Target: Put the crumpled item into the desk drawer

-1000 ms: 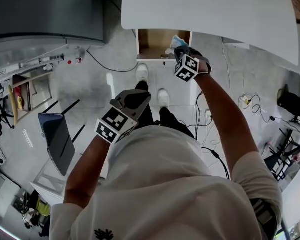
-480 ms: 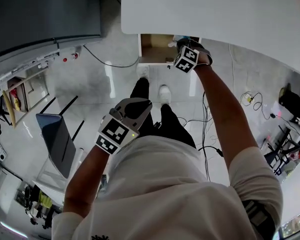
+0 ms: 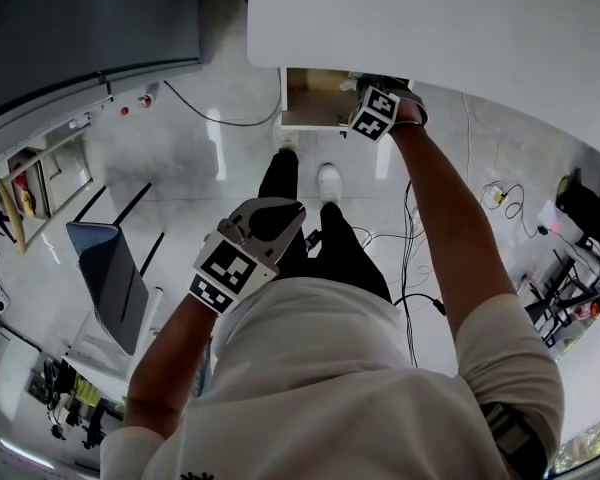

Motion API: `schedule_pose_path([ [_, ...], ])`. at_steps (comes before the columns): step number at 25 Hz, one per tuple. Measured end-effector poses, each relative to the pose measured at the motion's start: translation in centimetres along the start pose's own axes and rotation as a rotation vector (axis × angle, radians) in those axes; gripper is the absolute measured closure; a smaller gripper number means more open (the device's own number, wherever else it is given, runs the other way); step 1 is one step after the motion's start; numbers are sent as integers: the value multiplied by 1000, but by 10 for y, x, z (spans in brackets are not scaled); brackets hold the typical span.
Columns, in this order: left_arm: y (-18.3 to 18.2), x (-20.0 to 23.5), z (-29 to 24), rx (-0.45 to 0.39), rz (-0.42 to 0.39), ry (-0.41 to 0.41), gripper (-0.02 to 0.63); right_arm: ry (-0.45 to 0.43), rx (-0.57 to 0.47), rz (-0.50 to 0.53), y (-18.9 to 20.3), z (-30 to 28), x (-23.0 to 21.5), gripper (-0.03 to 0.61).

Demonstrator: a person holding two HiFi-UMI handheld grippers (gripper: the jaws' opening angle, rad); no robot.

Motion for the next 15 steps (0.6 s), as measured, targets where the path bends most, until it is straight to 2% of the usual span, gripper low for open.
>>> schedule_pose_path([
  [5,6,10,-1,10,13,4,583,-23,23,-13,1,-6,-2,501],
  [15,-2,5,1,-6,-16,14,583,-17,-12,-61,2,18,0,505],
])
Point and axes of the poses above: the fingertips, and each gripper's own axes: z backward along the fingers, x to its left, y out of its underside, the point moved 9 cm from there along z, backward along the fingers, and after that the axes turned 1 degree about x, right-handed, at the moved point
